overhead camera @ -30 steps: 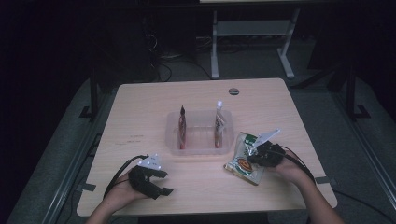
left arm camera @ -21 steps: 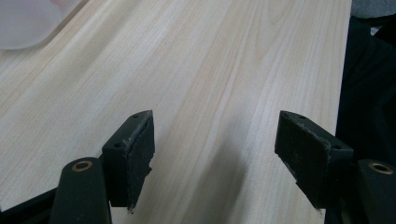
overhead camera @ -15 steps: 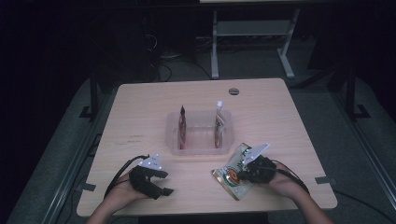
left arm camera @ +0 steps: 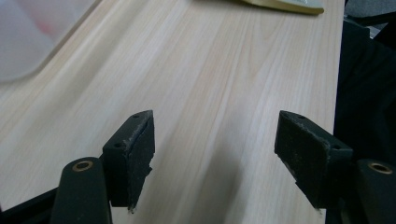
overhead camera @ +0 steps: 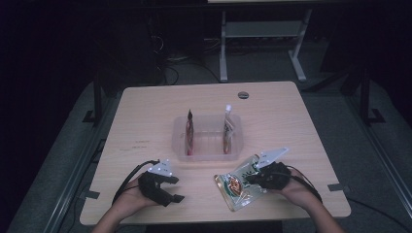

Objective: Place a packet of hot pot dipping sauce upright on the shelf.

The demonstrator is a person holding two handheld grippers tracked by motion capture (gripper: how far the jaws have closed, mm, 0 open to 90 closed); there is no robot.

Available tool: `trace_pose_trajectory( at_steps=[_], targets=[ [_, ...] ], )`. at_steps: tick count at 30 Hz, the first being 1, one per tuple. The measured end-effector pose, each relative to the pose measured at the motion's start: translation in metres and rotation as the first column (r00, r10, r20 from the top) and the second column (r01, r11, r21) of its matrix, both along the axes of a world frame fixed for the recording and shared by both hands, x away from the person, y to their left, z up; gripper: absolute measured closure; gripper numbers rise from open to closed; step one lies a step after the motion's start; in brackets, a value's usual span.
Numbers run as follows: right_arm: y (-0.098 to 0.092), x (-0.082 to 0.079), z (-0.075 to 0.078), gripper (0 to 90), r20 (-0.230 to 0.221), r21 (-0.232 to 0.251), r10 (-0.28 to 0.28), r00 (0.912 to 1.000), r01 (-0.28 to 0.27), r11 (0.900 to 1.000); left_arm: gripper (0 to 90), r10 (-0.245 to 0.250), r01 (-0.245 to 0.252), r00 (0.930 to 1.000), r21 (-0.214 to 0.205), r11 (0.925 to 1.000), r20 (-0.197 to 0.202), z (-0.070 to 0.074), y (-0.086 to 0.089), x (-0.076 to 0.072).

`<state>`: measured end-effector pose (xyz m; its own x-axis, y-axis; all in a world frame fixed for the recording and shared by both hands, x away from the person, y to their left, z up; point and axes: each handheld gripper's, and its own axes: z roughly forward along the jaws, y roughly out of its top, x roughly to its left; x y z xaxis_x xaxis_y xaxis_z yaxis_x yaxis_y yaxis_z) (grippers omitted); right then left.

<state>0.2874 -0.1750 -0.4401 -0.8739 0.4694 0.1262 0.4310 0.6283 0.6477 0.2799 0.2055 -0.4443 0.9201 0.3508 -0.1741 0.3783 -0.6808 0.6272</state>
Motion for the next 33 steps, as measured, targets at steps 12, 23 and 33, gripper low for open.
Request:
trace_pose_trajectory(
  at_steps=[12,23,33],
  targets=[
    [-0.056,0.022,-0.009,90.0,0.006,-0.001,-0.235,0.9720,0.235,0.9720,28.8,-0.045,0.045,0.9990,0.005,0.9990,0.000,-0.002,-0.014,0.004],
    [-0.049,0.036,-0.023,90.0,-0.013,-0.034,-0.228,0.9735,0.228,0.9731,28.8,-0.032,0.032,0.9995,0.008,0.9995,0.000,-0.002,-0.010,0.002],
    [-0.031,0.030,-0.025,90.0,-0.056,0.006,-0.166,0.9846,0.166,0.9861,28.8,-0.028,0.028,0.9996,0.007,0.9996,0.002,-0.001,-0.011,0.002]
  ],
)
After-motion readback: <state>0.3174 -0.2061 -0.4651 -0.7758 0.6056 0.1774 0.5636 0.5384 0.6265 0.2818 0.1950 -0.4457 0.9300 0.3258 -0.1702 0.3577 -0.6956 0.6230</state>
